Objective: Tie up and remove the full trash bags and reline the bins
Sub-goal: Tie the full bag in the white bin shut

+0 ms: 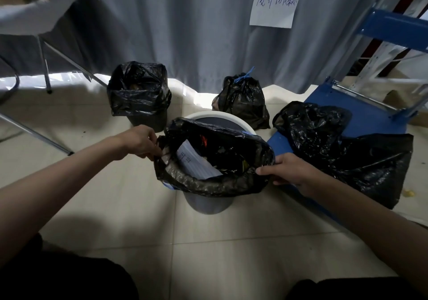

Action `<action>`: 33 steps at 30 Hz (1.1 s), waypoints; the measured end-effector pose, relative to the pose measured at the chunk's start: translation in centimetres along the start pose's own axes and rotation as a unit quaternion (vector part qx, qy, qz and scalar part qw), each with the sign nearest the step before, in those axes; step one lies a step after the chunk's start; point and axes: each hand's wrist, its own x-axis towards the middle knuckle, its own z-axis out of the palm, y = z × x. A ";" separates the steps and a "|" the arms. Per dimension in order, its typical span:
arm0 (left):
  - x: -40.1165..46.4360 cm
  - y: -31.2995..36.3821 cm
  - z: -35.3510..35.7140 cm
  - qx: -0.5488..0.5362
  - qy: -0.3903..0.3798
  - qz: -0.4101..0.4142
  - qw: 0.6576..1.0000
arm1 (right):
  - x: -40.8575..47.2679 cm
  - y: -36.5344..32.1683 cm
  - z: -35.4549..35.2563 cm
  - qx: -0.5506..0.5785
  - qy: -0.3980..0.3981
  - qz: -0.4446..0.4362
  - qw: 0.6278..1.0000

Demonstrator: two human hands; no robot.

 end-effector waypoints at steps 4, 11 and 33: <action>-0.8 0.6 -0.2 -0.107 0.030 0.002 0.994 | -0.7 -0.6 -0.1 0.085 0.013 -0.015 0.996; -0.5 1.6 -1.0 -0.214 0.170 0.039 0.961 | -1.1 -2.7 0.9 0.261 0.065 -0.030 0.963; -2.5 3.9 4.2 0.334 0.080 0.378 0.860 | -1.4 -4.2 0.9 0.504 -0.028 -0.042 0.862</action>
